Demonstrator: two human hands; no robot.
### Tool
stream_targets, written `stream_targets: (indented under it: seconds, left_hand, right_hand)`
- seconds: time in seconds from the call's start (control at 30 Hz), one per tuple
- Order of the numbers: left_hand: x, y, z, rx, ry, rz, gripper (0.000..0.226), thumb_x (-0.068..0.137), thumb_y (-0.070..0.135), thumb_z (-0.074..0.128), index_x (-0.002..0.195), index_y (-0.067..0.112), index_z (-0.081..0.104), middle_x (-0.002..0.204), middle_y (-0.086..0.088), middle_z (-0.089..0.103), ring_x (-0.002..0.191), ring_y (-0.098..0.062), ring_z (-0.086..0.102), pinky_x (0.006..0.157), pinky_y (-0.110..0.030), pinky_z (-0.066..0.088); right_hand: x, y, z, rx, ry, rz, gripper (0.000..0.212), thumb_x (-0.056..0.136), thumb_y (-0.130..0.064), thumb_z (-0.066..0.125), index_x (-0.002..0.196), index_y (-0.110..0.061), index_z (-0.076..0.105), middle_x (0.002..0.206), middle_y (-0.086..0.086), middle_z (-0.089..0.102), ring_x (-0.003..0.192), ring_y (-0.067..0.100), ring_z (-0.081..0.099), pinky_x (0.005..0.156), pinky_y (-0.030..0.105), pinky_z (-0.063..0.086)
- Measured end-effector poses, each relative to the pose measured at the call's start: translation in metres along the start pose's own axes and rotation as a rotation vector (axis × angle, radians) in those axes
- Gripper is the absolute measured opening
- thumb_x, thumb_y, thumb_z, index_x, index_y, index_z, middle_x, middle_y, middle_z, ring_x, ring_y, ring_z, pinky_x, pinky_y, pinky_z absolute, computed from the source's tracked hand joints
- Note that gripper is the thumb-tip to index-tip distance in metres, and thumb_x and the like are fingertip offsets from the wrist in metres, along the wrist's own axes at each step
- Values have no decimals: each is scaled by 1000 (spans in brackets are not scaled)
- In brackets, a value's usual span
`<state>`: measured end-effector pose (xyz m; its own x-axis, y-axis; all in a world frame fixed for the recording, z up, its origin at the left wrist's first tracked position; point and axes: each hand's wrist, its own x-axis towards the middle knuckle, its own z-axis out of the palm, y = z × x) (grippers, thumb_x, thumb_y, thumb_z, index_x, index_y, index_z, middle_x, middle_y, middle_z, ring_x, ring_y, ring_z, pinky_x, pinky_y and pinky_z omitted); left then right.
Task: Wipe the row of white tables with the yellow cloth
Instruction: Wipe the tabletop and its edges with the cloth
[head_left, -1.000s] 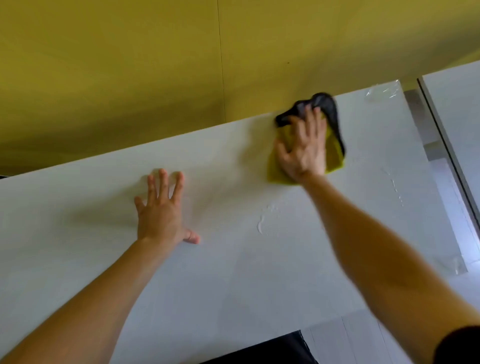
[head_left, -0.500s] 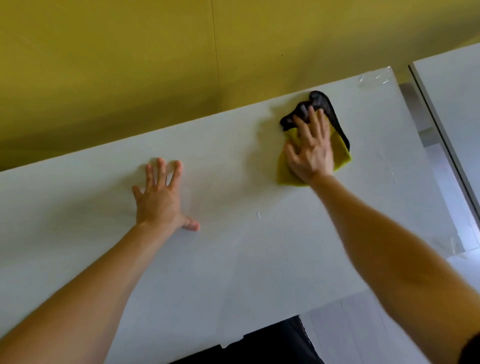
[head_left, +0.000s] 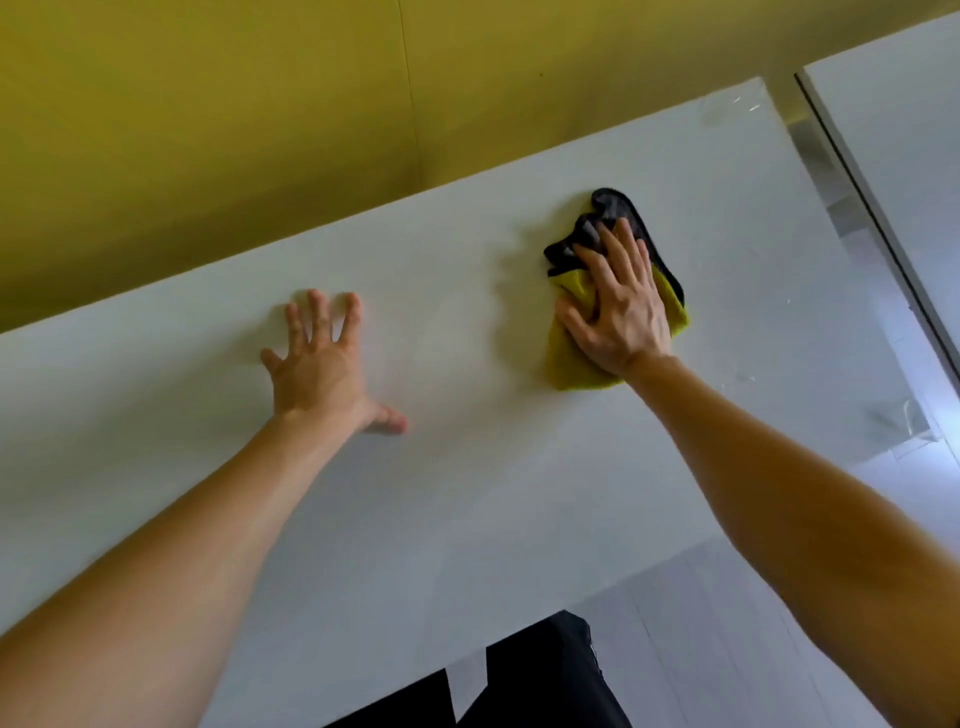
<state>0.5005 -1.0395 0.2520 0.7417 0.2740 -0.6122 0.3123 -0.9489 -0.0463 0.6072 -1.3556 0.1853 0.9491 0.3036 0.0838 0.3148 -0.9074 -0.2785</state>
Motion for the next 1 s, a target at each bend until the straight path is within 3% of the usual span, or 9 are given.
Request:
stream_targets:
  seconds: [0.13, 0.2, 0.27, 0.37, 0.5, 0.63, 0.77, 0.87, 1.0]
  left_hand:
    - [0, 0, 0, 27, 20, 21, 177, 44, 83, 95, 170, 26, -15, 180, -15, -19, 168, -41, -10, 123, -76, 28]
    - [-2, -6, 2, 34, 43, 46, 173, 45, 88, 91, 171, 28, -12, 181, -14, -15, 168, -40, -7, 123, -75, 29]
    - [-10, -18, 9, 67, 83, 99, 158, 57, 89, 85, 172, 30, -5, 182, -11, -11, 169, -36, -5, 125, -73, 27]
    - [-39, -34, 25, 102, 100, 190, 150, 61, 95, 77, 174, 31, 3, 182, -10, -5, 169, -29, -3, 128, -68, 23]
    - [-78, -39, 58, 143, 36, 224, 163, 53, 90, 85, 173, 33, -9, 180, -9, -21, 169, -27, -15, 132, -66, 18]
    - [-86, -41, 73, 156, 87, 227, 170, 48, 87, 89, 173, 33, -12, 180, -11, -22, 169, -27, -15, 132, -64, 18]
    - [-81, -43, 75, 153, 95, 231, 171, 45, 89, 89, 173, 34, -10, 181, -11, -19, 169, -27, -14, 131, -62, 24]
    - [-81, -42, 75, 157, 97, 229, 171, 46, 89, 88, 172, 34, -13, 181, -12, -20, 169, -28, -16, 131, -62, 24]
    - [-79, -41, 76, 200, 108, 227, 170, 47, 90, 87, 172, 33, -14, 181, -13, -18, 169, -28, -14, 132, -56, 25]
  right_hand:
    - [-59, -84, 26, 76, 53, 135, 70, 92, -46, 67, 155, -18, 56, 177, 15, 29, 167, 40, 14, 134, 59, 11]
    - [-113, -154, 40, 126, -42, 64, 71, 94, -49, 65, 158, -20, 54, 179, 14, 25, 168, 37, 10, 135, 60, 8]
    - [-145, -181, 41, 147, -98, -75, 71, 95, -51, 66, 158, -21, 55, 179, 12, 26, 169, 35, 9, 134, 62, 10]
    - [-130, -122, 27, 101, -85, -189, 69, 86, -48, 76, 147, -19, 65, 172, 9, 41, 166, 36, 22, 133, 63, 14]
    - [-96, -30, -4, 51, 24, 136, 63, 85, -48, 72, 137, -15, 63, 168, 11, 43, 166, 34, 23, 133, 57, 21]
    - [-131, -83, 19, 93, 77, 240, 63, 91, -48, 67, 144, -15, 60, 174, 14, 34, 168, 36, 14, 134, 60, 13]
    - [-213, -196, 45, 171, -91, -79, 76, 93, -45, 67, 164, -23, 47, 177, 14, 29, 169, 37, 9, 131, 67, 10]
    - [-219, -161, 42, 130, -144, -252, 83, 94, -48, 67, 169, -27, 38, 181, 10, 20, 169, 35, 4, 134, 63, 8]
    - [-195, -46, 13, 74, -7, 77, 78, 92, -48, 63, 165, -23, 46, 181, 12, 17, 169, 35, 9, 132, 64, 16]
